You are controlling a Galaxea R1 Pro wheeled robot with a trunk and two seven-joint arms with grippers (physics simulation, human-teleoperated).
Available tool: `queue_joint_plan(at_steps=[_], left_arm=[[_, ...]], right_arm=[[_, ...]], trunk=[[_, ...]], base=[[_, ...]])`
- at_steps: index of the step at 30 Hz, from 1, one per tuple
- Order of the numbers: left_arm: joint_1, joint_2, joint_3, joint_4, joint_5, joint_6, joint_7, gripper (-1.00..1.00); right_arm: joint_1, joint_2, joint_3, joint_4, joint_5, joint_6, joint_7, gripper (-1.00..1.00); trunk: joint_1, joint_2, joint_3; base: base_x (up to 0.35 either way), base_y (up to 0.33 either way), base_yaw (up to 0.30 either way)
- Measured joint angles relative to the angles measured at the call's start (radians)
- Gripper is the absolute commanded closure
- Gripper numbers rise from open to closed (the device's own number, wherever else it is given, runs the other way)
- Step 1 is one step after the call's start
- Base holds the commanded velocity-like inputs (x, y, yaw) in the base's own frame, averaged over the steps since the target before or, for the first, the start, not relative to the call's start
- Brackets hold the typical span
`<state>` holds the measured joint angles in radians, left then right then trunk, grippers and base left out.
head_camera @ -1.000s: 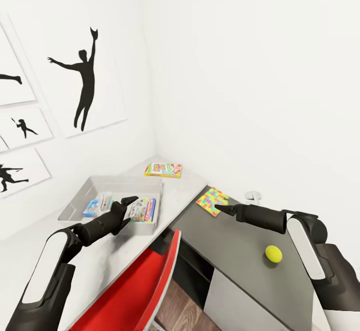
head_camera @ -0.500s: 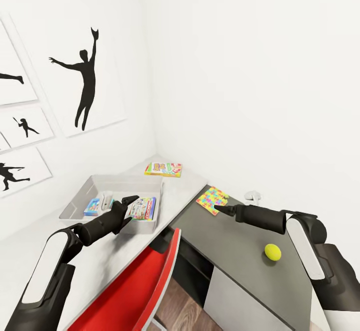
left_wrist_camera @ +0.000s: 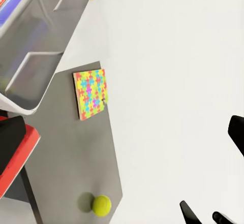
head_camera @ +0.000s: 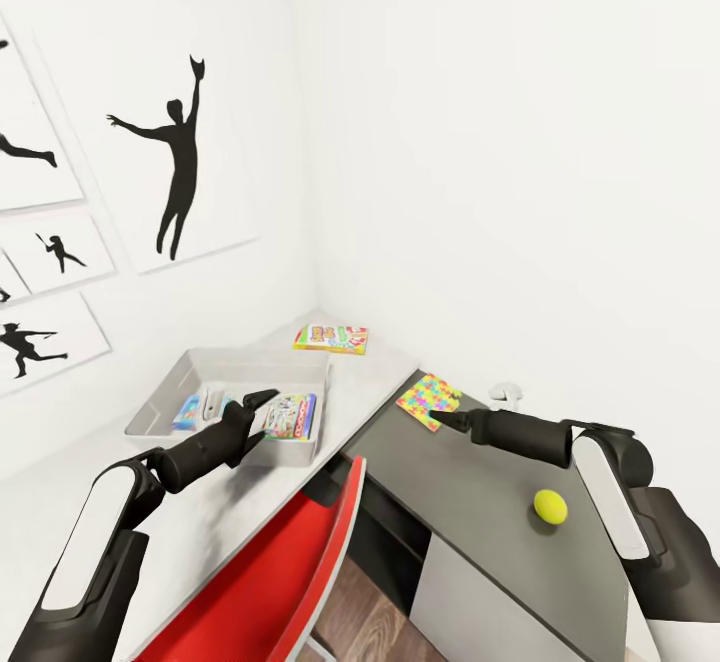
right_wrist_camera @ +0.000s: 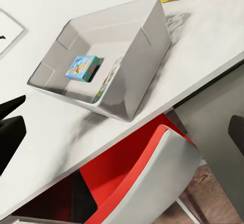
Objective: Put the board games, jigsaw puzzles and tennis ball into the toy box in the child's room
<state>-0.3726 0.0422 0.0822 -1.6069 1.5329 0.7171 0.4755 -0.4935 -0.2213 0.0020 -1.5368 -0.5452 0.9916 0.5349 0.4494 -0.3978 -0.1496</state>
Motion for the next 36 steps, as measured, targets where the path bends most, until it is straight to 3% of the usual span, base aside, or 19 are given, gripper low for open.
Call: queue_joint_plan(at_steps=[15, 36], left_arm=[[0.004, 0.005, -0.002, 0.0, 0.0, 0.0, -0.012, -1.0], [0.004, 0.007, -0.003, 0.0, -0.002, 0.0, -0.03, -1.0]], right_arm=[[-0.003, 0.007, 0.0, -0.003, -0.003, 0.002, -0.103, -1.0], [0.001, -0.006, -0.014, -0.063, -0.009, 0.045, -0.117, -1.0]], trunk=[[0.0, 0.0, 0.0], [0.0, 0.0, 0.0]], base=[[0.0, 0.0, 0.214], [0.0, 0.0, 0.271]])
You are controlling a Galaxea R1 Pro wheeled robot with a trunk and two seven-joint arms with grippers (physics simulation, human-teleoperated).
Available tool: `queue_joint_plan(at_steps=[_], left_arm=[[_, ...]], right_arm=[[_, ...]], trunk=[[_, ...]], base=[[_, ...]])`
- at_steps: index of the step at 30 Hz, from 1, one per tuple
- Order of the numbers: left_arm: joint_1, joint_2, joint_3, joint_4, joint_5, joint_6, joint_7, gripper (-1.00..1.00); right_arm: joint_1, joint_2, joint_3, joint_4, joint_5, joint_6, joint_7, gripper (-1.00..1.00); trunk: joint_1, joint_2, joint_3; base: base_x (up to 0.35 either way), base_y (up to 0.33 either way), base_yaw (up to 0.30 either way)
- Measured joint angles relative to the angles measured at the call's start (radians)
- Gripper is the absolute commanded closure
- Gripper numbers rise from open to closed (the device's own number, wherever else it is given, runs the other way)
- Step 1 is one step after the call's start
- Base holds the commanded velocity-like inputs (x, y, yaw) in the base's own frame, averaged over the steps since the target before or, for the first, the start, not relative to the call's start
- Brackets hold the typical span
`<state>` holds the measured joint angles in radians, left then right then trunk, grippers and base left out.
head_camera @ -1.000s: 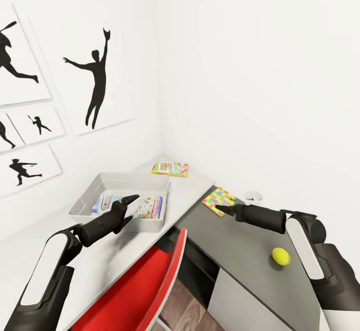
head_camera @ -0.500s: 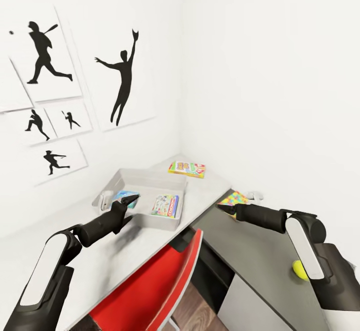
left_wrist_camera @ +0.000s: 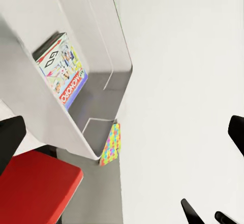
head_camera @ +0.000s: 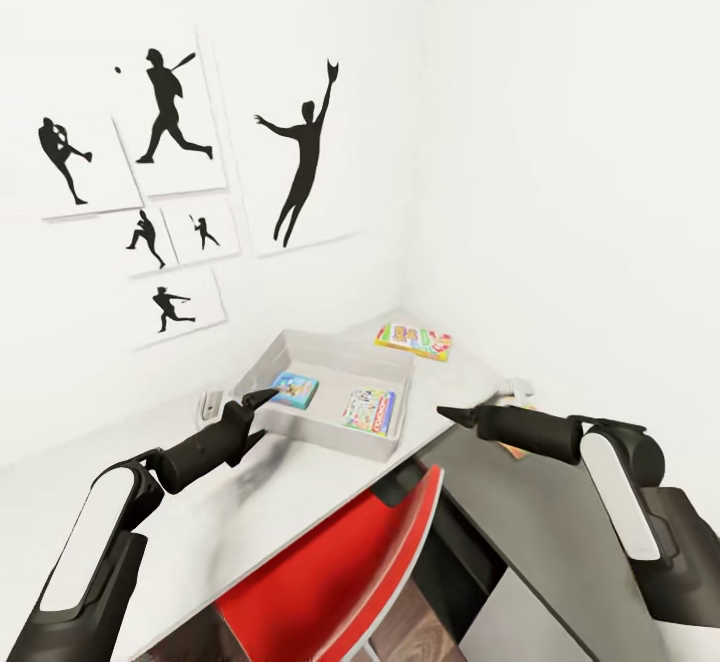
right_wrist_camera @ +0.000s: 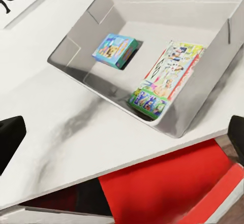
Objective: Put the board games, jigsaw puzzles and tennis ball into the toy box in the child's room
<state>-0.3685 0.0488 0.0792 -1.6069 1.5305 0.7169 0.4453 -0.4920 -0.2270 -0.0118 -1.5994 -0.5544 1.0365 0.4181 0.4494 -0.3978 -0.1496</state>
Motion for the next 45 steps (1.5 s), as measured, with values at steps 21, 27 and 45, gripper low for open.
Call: queue_joint_plan(at_steps=[21, 27, 45], left_arm=[[0.0, 0.0, -0.012, 0.0, -0.001, 0.0, -0.004, -1.0], [0.0, 0.0, -0.02, 0.0, -0.005, 0.0, -0.004, -1.0], [0.0, -0.001, -0.028, 0.0, -0.055, 0.0, -0.029, -1.0]], right_arm=[[0.003, -0.028, -0.139, -0.011, 0.001, 0.001, 0.131, -1.0], [0.003, -0.047, -0.156, -0.011, 0.002, -0.002, 0.17, -1.0], [0.008, -0.059, -0.166, -0.011, 0.004, -0.005, 0.197, -1.0]], trunk=[[0.0, 0.0, 0.0], [0.0, 0.0, 0.0], [0.0, 0.0, -0.002]], base=[[0.0, 0.0, 0.287], [0.0, 0.0, 0.294], [0.0, 0.0, 0.172]])
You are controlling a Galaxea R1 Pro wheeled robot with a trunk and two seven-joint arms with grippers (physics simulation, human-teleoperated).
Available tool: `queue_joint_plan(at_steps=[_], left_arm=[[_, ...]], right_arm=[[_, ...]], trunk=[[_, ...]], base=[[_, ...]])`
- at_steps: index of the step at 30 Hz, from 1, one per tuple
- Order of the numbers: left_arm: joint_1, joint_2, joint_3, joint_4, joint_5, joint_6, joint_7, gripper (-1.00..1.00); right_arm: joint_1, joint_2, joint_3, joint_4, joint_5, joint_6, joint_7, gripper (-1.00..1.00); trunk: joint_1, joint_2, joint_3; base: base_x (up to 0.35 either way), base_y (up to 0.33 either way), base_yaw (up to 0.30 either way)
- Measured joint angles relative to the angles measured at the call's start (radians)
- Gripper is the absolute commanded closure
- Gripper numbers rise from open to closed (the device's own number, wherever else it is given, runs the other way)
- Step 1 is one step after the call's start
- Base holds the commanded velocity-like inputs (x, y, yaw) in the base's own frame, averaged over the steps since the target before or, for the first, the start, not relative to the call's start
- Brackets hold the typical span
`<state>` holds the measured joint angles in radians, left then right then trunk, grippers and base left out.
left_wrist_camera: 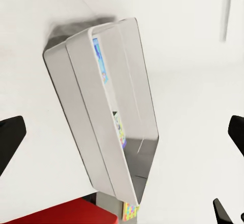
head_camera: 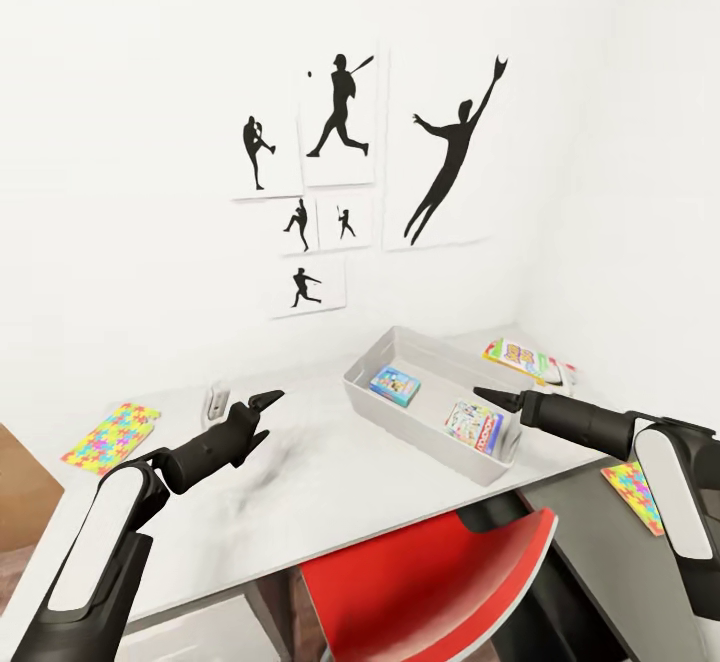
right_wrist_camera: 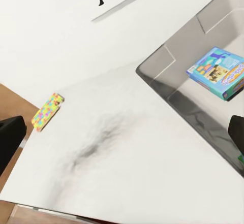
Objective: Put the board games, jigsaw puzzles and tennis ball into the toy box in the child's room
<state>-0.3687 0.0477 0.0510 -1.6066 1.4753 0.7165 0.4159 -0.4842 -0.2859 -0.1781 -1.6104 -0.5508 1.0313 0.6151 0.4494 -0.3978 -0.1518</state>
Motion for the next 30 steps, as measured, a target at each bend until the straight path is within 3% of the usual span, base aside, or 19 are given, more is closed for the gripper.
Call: queue_joint_plan(at_steps=[12, 30], left_arm=[[0.0, 0.0, -0.001, 0.0, -0.004, 0.0, -0.005, -1.0], [0.0, 0.0, 0.001, 0.0, -0.004, 0.0, -0.005, -1.0]], right_arm=[[0.0, 0.001, -0.001, 0.0, 0.001, -0.002, -0.002, -1.0], [0.0, 0.002, 0.0, 0.0, 0.001, -0.004, -0.002, -1.0]], trunk=[[0.0, 0.0, -0.001], [0.0, 0.0, -0.001]], base=[[0.0, 0.0, 0.048], [0.0, 0.065, 0.187]])
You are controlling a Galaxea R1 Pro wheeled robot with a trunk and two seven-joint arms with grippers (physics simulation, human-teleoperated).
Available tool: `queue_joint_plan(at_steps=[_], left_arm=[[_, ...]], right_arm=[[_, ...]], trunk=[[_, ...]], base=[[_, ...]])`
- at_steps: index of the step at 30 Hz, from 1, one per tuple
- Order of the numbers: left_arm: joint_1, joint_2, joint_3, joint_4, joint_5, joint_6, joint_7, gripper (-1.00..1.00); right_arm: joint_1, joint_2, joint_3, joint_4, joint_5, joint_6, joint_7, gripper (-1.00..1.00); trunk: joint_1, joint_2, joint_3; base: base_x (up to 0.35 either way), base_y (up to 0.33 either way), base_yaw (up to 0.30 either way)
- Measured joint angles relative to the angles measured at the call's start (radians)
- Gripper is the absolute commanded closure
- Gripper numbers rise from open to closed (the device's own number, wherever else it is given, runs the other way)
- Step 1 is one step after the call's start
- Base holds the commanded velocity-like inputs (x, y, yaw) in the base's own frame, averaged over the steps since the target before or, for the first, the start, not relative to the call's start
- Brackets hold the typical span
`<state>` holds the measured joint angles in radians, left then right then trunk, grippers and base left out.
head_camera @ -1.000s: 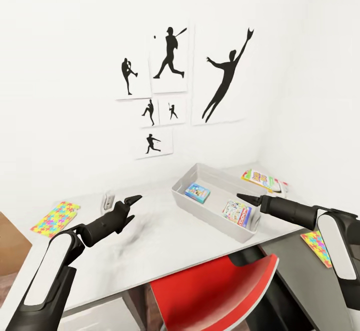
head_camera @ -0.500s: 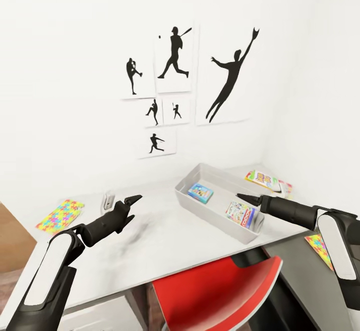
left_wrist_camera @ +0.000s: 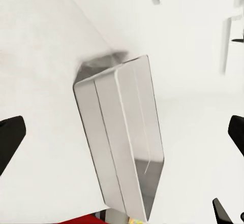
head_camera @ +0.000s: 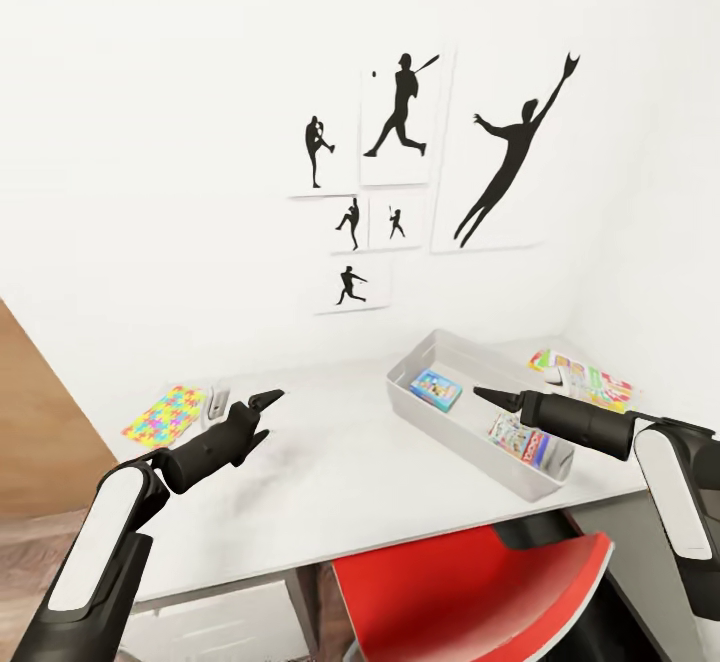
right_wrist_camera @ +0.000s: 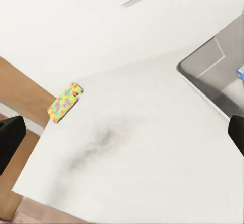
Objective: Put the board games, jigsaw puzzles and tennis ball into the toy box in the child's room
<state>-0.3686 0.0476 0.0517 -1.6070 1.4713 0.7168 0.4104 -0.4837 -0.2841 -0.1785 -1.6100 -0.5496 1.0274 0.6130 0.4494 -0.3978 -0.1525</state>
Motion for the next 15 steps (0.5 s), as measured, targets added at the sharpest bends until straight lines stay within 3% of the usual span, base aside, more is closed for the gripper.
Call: queue_joint_plan(at_steps=[8, 15], left_arm=[[0.0, 0.0, 0.0, 0.0, 0.0, 0.0, -0.001, -1.0], [0.0, 0.001, 0.001, 0.0, 0.0, 0.0, -0.006, -1.0]], right_arm=[[0.0, 0.0, -0.001, 0.0, 0.0, 0.0, 0.0, -1.0], [0.0, 0.001, 0.0, 0.0, 0.002, -0.001, -0.004, -1.0]], trunk=[[0.0, 0.0, 0.0], [0.0, 0.0, 0.0]], base=[[0.0, 0.245, 0.172], [0.0, 0.286, 0.048]])
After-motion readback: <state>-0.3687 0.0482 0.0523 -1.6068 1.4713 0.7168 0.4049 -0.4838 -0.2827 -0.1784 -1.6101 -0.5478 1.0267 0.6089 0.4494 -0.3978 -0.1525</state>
